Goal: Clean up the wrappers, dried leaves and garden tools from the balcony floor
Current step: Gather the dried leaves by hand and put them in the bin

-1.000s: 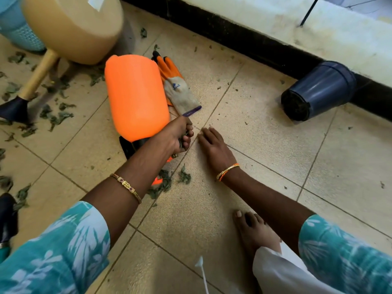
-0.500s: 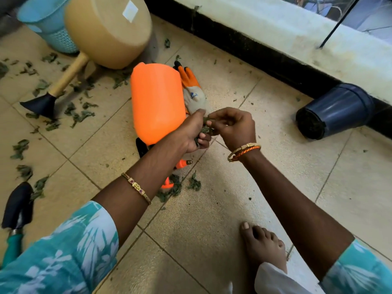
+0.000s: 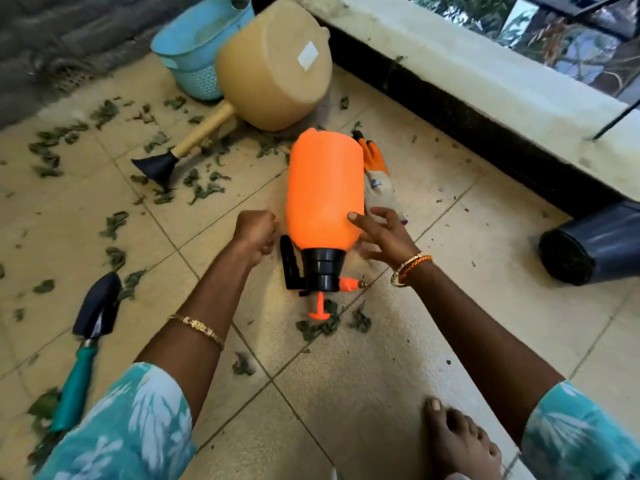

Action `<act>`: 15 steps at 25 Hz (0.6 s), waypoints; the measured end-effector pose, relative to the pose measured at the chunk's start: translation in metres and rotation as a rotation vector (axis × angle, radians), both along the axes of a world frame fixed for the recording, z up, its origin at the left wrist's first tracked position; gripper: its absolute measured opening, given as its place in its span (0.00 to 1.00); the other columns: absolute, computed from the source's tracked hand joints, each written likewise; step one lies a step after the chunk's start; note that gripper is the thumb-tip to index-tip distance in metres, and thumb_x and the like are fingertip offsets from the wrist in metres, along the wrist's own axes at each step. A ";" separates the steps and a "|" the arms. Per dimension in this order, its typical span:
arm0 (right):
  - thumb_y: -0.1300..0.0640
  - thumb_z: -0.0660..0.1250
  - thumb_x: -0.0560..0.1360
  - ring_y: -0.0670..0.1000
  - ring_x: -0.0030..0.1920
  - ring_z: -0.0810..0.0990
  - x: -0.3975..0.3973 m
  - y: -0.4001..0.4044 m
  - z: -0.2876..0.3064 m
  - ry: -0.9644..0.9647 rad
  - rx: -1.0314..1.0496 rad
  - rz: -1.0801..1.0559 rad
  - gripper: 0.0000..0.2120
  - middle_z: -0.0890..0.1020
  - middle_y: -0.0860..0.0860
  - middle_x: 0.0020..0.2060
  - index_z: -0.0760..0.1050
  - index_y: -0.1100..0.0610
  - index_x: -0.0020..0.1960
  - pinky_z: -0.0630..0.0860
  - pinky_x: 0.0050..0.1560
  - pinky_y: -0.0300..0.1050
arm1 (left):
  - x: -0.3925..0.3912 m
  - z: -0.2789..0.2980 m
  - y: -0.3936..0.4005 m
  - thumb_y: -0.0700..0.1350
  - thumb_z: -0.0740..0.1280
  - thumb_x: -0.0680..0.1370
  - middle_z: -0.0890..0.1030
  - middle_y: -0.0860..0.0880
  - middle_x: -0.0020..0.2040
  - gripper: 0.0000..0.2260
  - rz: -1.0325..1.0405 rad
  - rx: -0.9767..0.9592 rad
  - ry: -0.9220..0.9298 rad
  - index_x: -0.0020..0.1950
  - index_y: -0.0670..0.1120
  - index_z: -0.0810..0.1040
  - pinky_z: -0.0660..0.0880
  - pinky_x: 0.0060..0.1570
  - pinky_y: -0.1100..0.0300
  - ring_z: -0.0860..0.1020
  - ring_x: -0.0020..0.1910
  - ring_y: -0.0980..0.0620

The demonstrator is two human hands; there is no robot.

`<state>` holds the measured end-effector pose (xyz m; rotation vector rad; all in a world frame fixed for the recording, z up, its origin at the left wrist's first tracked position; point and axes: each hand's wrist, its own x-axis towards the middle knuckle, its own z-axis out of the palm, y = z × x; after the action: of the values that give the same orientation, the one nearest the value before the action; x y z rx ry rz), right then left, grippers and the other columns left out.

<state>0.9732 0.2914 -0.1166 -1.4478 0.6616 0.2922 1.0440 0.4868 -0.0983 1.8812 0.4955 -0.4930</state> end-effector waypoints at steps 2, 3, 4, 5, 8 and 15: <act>0.47 0.72 0.69 0.53 0.57 0.77 0.002 0.009 -0.004 -0.055 0.061 0.018 0.34 0.73 0.51 0.62 0.60 0.48 0.69 0.79 0.48 0.52 | -0.001 -0.009 0.005 0.36 0.53 0.77 0.61 0.50 0.28 0.14 -0.148 -0.093 0.096 0.33 0.47 0.67 0.51 0.21 0.69 0.57 0.18 0.57; 0.47 0.73 0.69 0.53 0.58 0.76 0.004 0.011 -0.005 -0.073 0.075 -0.002 0.34 0.72 0.51 0.63 0.59 0.47 0.69 0.79 0.47 0.52 | -0.002 -0.009 0.002 0.36 0.52 0.77 0.62 0.50 0.27 0.15 -0.205 -0.112 0.088 0.33 0.47 0.67 0.51 0.21 0.70 0.57 0.18 0.58; 0.48 0.73 0.68 0.54 0.58 0.76 0.005 0.009 -0.005 -0.075 0.089 -0.036 0.35 0.72 0.52 0.63 0.59 0.46 0.69 0.79 0.48 0.53 | -0.005 -0.006 -0.003 0.35 0.52 0.77 0.64 0.51 0.25 0.14 -0.237 -0.116 0.063 0.35 0.47 0.69 0.52 0.21 0.70 0.57 0.18 0.58; 0.49 0.75 0.67 0.54 0.57 0.76 0.006 0.005 -0.004 -0.071 0.101 -0.057 0.37 0.71 0.53 0.64 0.59 0.45 0.70 0.79 0.48 0.55 | -0.009 -0.002 -0.009 0.35 0.52 0.78 0.65 0.53 0.23 0.14 -0.248 -0.113 0.039 0.38 0.47 0.72 0.52 0.21 0.70 0.58 0.17 0.58; 0.47 0.76 0.61 0.56 0.57 0.76 0.003 -0.026 0.005 -0.098 0.128 -0.041 0.41 0.73 0.52 0.61 0.60 0.42 0.69 0.79 0.44 0.54 | -0.026 0.014 -0.036 0.35 0.53 0.78 0.67 0.55 0.20 0.14 -0.255 -0.125 -0.030 0.47 0.47 0.78 0.54 0.21 0.70 0.59 0.17 0.58; 0.41 0.69 0.58 0.55 0.47 0.75 -0.021 -0.128 0.015 0.035 0.099 -0.315 0.37 0.72 0.54 0.53 0.68 0.53 0.63 0.74 0.41 0.47 | -0.058 0.026 -0.133 0.37 0.52 0.80 0.65 0.50 0.30 0.24 -0.552 -0.310 0.063 0.75 0.52 0.61 0.57 0.20 0.67 0.62 0.23 0.56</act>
<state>0.9521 0.1630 -0.1019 -1.2248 0.8788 0.1027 0.9862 0.3535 -0.0720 1.6892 -0.0743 -0.9367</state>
